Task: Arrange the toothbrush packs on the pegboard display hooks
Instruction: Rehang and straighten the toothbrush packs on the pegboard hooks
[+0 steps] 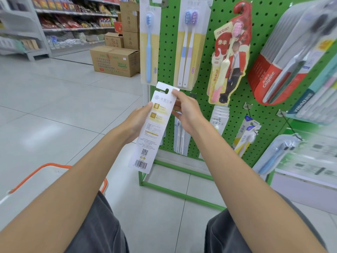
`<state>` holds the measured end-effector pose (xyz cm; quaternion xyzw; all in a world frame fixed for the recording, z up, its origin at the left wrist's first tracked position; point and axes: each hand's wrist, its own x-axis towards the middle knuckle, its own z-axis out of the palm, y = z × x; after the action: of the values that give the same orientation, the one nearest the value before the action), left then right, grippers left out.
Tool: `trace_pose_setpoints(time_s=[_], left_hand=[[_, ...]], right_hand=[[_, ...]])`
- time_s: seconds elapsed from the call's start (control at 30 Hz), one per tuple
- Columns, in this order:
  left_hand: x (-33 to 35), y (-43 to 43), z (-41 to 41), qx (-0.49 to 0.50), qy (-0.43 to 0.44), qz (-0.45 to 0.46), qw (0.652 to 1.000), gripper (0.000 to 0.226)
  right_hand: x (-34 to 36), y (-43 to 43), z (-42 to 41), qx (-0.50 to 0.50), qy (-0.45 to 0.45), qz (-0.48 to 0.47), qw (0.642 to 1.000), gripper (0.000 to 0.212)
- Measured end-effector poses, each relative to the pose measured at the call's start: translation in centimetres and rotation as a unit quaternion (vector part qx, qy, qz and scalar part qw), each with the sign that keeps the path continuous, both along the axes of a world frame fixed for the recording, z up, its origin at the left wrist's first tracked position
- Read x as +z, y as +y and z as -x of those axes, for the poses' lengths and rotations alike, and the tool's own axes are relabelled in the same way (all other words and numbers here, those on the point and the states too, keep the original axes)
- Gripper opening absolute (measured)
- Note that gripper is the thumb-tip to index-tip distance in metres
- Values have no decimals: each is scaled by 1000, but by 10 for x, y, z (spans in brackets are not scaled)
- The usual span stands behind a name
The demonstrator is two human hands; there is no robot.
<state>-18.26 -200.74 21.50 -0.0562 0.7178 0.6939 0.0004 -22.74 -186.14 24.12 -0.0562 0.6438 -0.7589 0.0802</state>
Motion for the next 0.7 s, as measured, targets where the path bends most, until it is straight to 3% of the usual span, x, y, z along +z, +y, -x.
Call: trace_pose_setpoints(time_s=[0.17,0.37,0.5,0.7], left_hand=[[1,-3,-2,-1,-5,3,1000,39],[-2,-7,-2,-2,15,2,1000,41],[-2,-7,-3,-44,45,1,998,44],[-3,-7,-4,-52,65,29,996,42]], right_hand=[[1,-9,-2,-14,-25,29,999,18],[-2,-13,-4,-123,137,-154,971,28],[-3,-18,-8,-75,155,-182,968,34],[-5,-17,-7,-11,128,-168,977,67]])
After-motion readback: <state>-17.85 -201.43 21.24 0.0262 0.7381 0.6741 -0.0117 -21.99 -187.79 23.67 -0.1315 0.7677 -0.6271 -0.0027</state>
